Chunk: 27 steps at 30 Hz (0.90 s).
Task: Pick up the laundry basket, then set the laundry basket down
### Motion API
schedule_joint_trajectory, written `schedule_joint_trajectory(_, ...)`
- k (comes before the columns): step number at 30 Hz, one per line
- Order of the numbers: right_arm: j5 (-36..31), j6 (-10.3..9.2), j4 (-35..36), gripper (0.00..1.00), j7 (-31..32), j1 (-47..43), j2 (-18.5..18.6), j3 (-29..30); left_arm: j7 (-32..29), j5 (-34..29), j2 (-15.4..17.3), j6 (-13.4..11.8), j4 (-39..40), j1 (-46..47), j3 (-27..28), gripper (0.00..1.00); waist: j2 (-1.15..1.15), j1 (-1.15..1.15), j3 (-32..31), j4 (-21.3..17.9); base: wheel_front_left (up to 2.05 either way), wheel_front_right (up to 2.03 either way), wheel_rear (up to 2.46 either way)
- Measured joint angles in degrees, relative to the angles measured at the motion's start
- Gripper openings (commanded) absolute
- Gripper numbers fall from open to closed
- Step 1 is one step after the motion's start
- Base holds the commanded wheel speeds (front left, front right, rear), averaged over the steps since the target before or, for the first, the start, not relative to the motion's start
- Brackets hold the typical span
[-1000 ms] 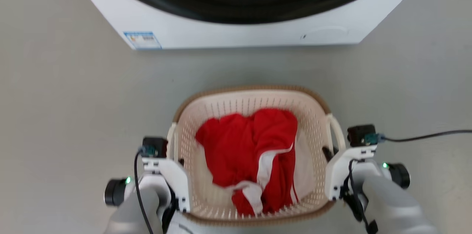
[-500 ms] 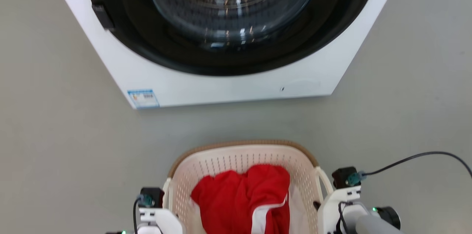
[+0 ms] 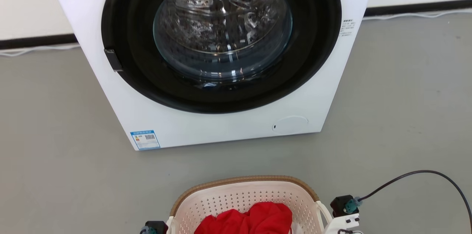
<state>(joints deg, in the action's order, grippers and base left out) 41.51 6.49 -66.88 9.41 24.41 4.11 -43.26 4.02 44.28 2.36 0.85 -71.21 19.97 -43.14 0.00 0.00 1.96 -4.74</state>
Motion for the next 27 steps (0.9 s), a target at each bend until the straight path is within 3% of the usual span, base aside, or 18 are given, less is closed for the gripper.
schedule_joint_trajectory(27,4.1,0.00,-1.1,0.00,0.1,-0.8,0.2,-4.3,-0.5,5.7,0.4,-1.4,0.9,-1.0,-5.2,0.00,0.00,0.00,-2.9,2.0,0.00,0.00,0.00)
